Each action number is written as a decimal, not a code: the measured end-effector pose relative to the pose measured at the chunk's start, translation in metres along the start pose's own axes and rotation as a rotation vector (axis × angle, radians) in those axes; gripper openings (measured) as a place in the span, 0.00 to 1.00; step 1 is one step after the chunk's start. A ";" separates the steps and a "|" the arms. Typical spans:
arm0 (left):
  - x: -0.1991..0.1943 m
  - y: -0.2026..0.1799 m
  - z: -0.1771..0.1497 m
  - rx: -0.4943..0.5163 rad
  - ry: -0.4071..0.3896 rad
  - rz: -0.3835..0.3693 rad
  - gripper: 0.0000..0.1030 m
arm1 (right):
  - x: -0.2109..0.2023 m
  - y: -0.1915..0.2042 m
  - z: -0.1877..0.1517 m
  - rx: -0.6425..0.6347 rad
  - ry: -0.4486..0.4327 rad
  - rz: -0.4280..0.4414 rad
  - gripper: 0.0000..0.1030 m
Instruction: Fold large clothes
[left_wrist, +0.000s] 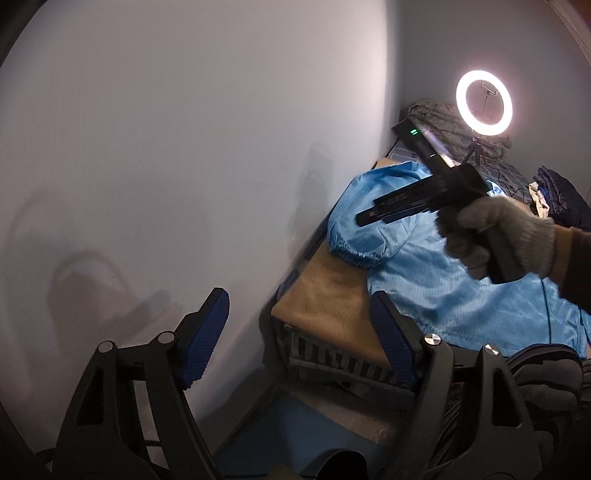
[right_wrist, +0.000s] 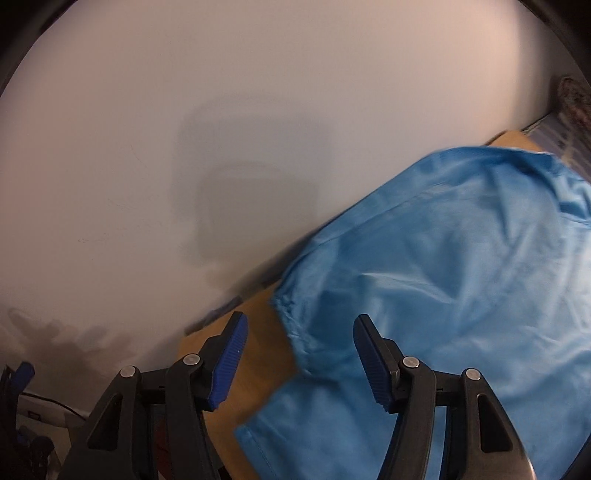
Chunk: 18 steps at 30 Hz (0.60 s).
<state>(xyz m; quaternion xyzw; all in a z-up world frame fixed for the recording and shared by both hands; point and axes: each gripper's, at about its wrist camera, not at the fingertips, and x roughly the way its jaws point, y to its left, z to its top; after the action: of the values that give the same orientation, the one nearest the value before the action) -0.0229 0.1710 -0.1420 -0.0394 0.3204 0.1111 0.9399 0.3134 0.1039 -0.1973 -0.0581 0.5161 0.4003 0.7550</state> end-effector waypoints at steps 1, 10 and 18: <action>0.001 0.002 -0.001 -0.006 0.003 -0.001 0.78 | 0.009 0.004 0.000 -0.009 0.013 0.010 0.61; 0.004 0.010 -0.003 -0.036 0.036 -0.013 0.78 | 0.080 0.015 0.004 -0.101 0.124 -0.113 0.66; 0.010 0.008 0.002 -0.034 0.056 -0.039 0.78 | 0.088 0.005 -0.004 -0.062 0.130 -0.124 0.12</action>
<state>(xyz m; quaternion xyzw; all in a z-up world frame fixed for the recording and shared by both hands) -0.0156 0.1809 -0.1464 -0.0647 0.3439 0.0973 0.9317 0.3206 0.1530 -0.2703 -0.1392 0.5469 0.3638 0.7411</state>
